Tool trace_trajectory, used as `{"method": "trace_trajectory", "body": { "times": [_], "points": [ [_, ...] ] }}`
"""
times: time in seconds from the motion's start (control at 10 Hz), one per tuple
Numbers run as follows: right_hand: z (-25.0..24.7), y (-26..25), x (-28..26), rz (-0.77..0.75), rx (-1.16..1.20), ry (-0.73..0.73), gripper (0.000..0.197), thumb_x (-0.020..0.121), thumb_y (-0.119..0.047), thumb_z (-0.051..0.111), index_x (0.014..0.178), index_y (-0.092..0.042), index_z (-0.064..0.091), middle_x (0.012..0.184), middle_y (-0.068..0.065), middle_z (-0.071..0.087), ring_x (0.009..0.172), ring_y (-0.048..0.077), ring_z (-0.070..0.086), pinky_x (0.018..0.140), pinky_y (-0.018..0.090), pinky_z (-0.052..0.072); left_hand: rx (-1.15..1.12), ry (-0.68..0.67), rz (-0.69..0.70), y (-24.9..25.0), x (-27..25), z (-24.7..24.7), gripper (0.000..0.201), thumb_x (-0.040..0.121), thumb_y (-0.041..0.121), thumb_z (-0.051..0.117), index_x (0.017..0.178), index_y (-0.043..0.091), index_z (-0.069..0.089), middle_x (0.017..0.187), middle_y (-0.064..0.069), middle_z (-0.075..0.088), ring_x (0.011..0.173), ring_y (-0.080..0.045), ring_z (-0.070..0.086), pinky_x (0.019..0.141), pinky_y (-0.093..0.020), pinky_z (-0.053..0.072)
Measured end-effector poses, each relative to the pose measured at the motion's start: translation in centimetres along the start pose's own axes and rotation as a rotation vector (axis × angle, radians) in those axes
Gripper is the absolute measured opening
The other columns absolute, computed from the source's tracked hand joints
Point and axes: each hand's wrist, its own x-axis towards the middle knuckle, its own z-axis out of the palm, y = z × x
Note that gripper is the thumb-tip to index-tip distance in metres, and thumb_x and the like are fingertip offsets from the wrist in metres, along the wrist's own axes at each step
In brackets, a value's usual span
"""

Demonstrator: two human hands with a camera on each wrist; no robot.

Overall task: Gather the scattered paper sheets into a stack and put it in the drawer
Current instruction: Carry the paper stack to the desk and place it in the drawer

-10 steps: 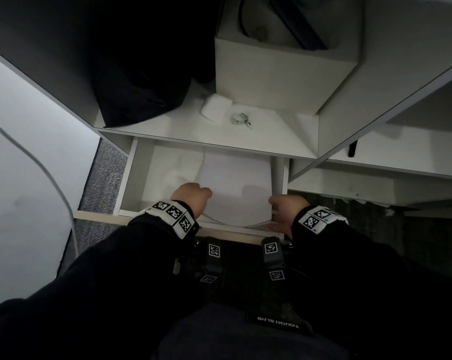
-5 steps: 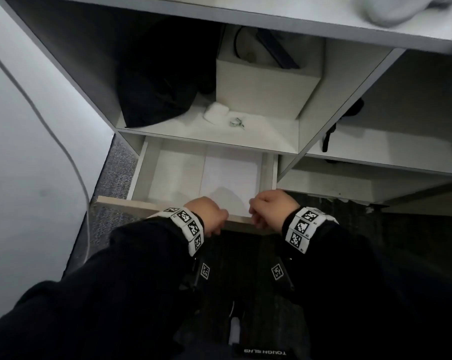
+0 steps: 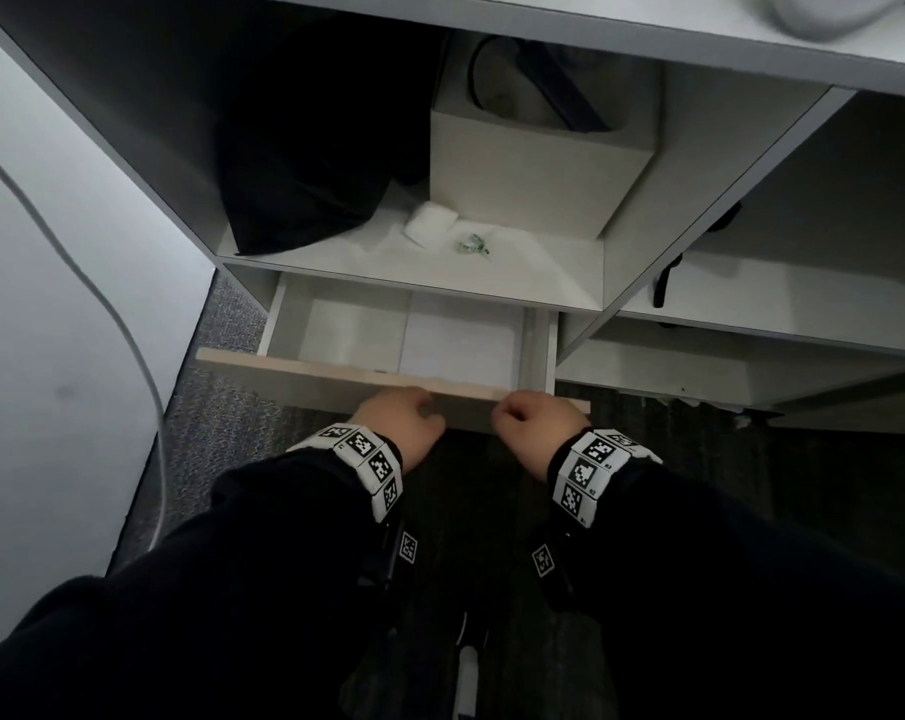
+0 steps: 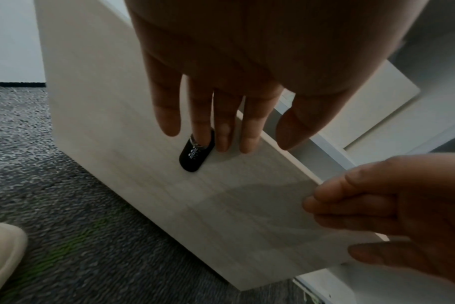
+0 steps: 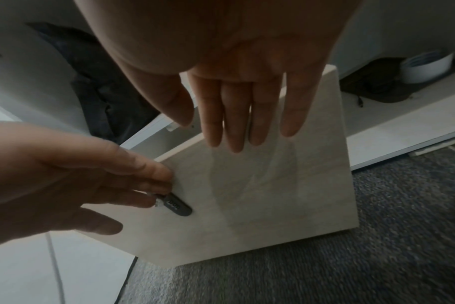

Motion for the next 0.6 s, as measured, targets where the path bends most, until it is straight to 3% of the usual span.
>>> {"method": "trace_trajectory", "body": {
  "times": [0.1,0.2,0.3,0.4,0.5,0.6],
  "points": [
    [-0.7,0.4,1.6,0.003,0.056,0.05,0.025,0.095,-0.037,0.05,0.113,-0.03,0.066,0.11,-0.009,0.062,0.101,0.015,0.06,0.082,0.022,0.043,-0.085,0.087,0.033,-0.5,1.7,-0.6,0.05,0.093,0.036,0.053,0.14,0.022,0.052,0.142,-0.009,0.049,0.128,-0.028,0.048,0.106,-0.034,0.039],
    [-1.2,1.0,3.3,-0.033,0.083,0.143,0.027,0.094,-0.031,0.053,0.116,-0.024,0.068,0.123,-0.004,0.059,0.114,0.017,0.055,0.095,0.022,0.039,-0.123,0.195,0.058,-1.0,3.0,-1.6,0.055,0.089,0.033,0.055,0.143,0.025,0.048,0.15,-0.005,0.041,0.133,-0.028,0.042,0.113,-0.036,0.034],
    [-1.2,1.6,4.9,-0.046,0.149,0.262,0.02,0.09,-0.025,0.058,0.105,-0.024,0.071,0.126,-0.001,0.057,0.121,0.02,0.05,0.107,0.028,0.036,-0.16,0.233,0.055,-1.1,4.0,-2.6,0.059,0.09,0.03,0.054,0.148,0.026,0.042,0.157,0.0,0.03,0.139,-0.024,0.038,0.117,-0.032,0.029],
    [-1.4,2.0,5.8,-0.023,0.201,0.284,0.014,0.087,-0.023,0.06,0.096,-0.027,0.071,0.138,-0.001,0.051,0.131,0.018,0.044,0.11,0.022,0.028,-0.203,0.239,0.059,-0.7,4.7,-2.9,0.061,0.09,0.029,0.055,0.149,0.03,0.04,0.163,0.006,0.019,0.135,-0.021,0.043,0.114,-0.032,0.034],
    [-1.6,2.2,6.3,-0.01,0.217,0.22,0.017,0.088,-0.025,0.059,0.101,-0.027,0.071,0.155,-0.004,0.035,0.141,0.014,0.034,0.104,0.014,0.018,-0.261,0.214,0.089,-0.1,4.9,-3.0,0.06,0.091,0.025,0.055,0.149,0.031,0.039,0.164,0.01,0.014,0.116,-0.006,0.047,0.102,-0.022,0.036],
    [-1.7,1.8,6.3,-0.018,0.218,0.204,0.017,0.089,-0.026,0.059,0.102,-0.027,0.07,0.161,-0.008,0.025,0.142,0.01,0.033,0.099,0.01,0.016,-0.299,0.219,0.115,0.7,4.8,-3.2,0.06,0.091,0.023,0.055,0.149,0.029,0.039,0.164,0.01,0.015,0.106,-0.004,0.05,0.1,-0.025,0.042]
  ]
}}
